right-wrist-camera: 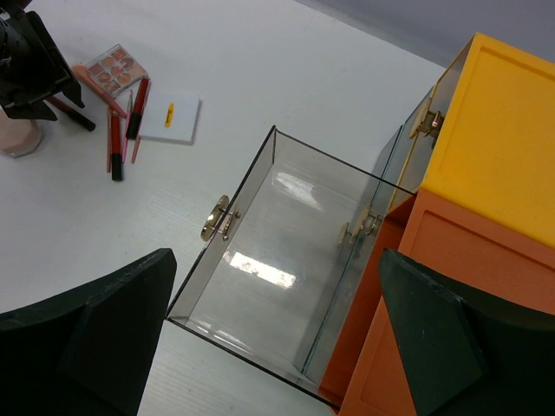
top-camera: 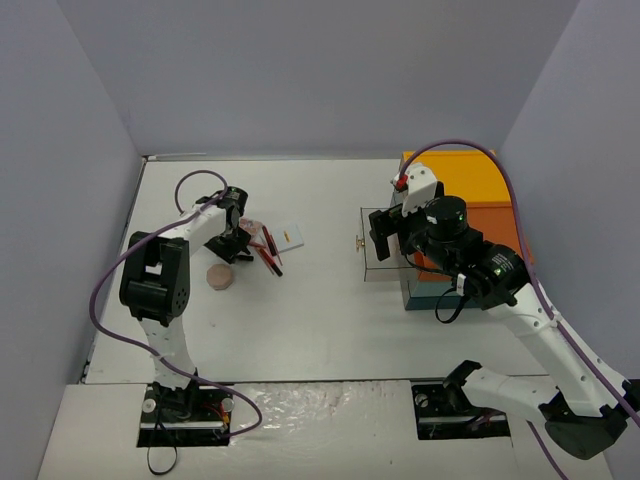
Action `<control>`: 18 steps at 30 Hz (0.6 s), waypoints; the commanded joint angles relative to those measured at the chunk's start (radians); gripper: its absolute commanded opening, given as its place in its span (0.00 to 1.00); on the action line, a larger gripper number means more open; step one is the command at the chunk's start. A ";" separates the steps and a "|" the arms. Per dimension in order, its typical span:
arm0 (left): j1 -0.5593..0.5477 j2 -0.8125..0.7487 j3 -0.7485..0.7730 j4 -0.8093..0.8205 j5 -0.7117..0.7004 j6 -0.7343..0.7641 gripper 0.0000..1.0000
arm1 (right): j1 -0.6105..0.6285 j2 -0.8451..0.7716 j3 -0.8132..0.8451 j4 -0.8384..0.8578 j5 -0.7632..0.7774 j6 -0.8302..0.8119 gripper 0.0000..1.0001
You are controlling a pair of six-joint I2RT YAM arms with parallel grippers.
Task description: Organize the makeup
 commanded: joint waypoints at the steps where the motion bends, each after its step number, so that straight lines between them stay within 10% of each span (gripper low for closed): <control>1: 0.012 -0.021 0.007 -0.004 -0.005 -0.017 0.40 | -0.007 -0.001 0.012 0.058 0.034 -0.021 1.00; 10: 0.018 -0.002 -0.013 0.020 0.023 -0.022 0.33 | -0.006 -0.010 0.009 0.056 0.045 -0.021 1.00; 18: 0.018 -0.101 -0.027 0.032 0.041 0.002 0.06 | -0.008 -0.015 0.020 0.057 0.064 -0.027 1.00</control>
